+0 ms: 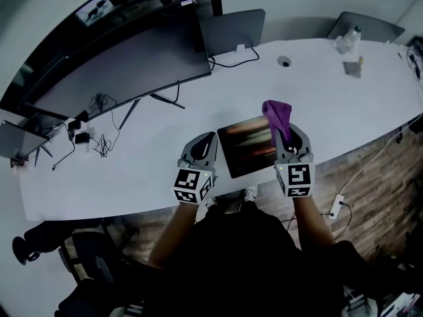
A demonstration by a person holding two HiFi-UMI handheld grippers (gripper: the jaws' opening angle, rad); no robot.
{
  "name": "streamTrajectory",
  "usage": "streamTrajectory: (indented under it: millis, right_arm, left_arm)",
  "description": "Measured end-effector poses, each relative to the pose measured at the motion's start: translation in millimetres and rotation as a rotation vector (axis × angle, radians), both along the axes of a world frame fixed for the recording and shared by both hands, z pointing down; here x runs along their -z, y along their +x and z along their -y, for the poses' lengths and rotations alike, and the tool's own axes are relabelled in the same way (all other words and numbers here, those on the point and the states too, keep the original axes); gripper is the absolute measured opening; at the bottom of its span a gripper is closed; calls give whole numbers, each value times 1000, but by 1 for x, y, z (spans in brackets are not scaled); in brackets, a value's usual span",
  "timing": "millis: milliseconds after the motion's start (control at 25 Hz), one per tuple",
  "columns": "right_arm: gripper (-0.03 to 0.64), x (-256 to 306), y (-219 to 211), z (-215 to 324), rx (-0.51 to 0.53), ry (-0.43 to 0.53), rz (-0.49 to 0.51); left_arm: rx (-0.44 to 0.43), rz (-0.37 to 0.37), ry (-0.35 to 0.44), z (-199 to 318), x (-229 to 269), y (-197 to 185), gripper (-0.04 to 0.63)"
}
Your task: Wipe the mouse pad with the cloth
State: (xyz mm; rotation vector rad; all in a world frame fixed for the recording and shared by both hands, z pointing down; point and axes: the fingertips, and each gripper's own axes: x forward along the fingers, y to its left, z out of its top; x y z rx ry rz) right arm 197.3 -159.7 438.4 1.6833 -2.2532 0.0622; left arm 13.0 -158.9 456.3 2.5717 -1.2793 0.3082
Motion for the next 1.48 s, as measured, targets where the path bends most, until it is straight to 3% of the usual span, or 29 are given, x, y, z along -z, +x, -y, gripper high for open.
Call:
streamTrajectory:
  millis: [280, 520, 1480]
  right_arm:
    - [71, 54, -33, 3, 36, 130, 20]
    - [66, 80, -47, 5, 49, 214, 9]
    - [64, 87, -71, 11, 76, 226, 7]
  left_arm:
    - [-12, -30, 93, 14, 44, -4, 21]
    - [-23, -13, 147, 21, 61, -7, 21]
    - [-39, -23, 179, 22, 75, -12, 21]
